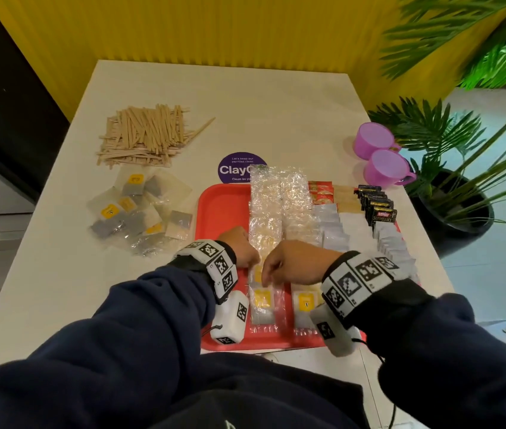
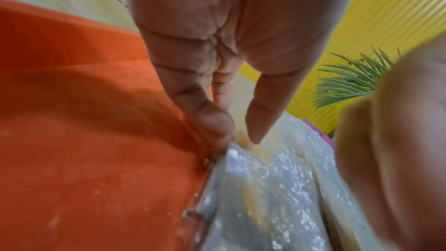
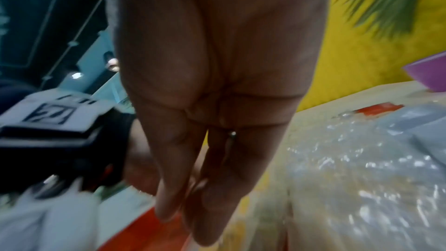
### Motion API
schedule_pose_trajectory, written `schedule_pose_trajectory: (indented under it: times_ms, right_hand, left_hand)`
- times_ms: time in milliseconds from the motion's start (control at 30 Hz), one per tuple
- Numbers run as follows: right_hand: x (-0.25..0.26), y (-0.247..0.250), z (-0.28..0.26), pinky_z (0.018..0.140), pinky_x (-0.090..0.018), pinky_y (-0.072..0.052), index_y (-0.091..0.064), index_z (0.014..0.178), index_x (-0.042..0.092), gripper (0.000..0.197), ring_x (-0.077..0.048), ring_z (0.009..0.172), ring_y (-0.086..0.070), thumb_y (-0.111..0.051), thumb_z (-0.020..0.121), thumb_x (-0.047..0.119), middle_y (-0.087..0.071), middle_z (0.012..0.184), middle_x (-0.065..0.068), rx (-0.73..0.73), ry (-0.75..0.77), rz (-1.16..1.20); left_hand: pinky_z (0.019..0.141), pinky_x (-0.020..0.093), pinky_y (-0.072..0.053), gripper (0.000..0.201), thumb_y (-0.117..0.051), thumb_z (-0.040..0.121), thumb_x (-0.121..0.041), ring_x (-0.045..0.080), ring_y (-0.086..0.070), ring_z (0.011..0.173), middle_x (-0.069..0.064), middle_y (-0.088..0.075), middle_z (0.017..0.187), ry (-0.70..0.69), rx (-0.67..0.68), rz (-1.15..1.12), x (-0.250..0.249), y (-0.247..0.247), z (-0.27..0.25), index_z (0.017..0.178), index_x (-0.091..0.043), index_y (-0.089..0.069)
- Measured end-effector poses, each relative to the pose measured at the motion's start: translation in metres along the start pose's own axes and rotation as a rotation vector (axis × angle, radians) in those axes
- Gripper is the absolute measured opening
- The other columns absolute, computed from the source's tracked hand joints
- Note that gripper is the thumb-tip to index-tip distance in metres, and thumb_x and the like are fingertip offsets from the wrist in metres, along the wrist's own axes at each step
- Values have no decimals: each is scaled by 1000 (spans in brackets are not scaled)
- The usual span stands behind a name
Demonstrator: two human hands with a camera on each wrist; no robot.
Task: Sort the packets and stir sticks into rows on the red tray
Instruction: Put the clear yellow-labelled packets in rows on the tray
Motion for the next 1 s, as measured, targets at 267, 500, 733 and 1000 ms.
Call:
schedule_pose_trajectory:
  times_ms: [267,500,733,1000]
  right_hand:
    - [9,-52,-6,87,-20,-42,-66,117,14,35,-12,105,-59,-50,89,0,-65,120,2,304,22,-247]
    - [9,-57,-4,97,-28,-41,-64,119,10,39,-19,113,-56,-45,88,-4,-62,125,-3,181,2,-373]
    - [-1,-37,3,94,-34,-48,-64,118,9,38,-25,106,-60,-44,87,-1,-64,119,-8,60,-62,-430]
    - [6,-51,1,96,-30,-40,-49,135,17,49,-25,118,-51,-41,90,1,-53,134,-8,73,19,-378]
  left_hand:
    - [72,37,-51,26,-65,75,6,27,-58,71,9,-54,66,49,-9,-123,2,-1,3,71,-11,-46]
    - [57,27,-43,26,-65,79,-3,22,-51,53,10,-56,60,59,-24,-95,3,1,0,63,-10,-46]
    - [42,21,-40,17,-51,92,-20,20,-51,50,8,-51,65,76,-44,-144,-3,5,-2,85,-4,-51]
    - [58,30,-52,38,-44,95,-21,31,-64,74,11,-53,83,115,35,-211,-2,-5,-6,129,-4,-43]
Point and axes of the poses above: each hand's wrist, its own z-axis towards the middle knuckle, its own y-axis out of the back of the hand, x = y × z, the point moved 5 cm from there along z, towards the middle knuckle
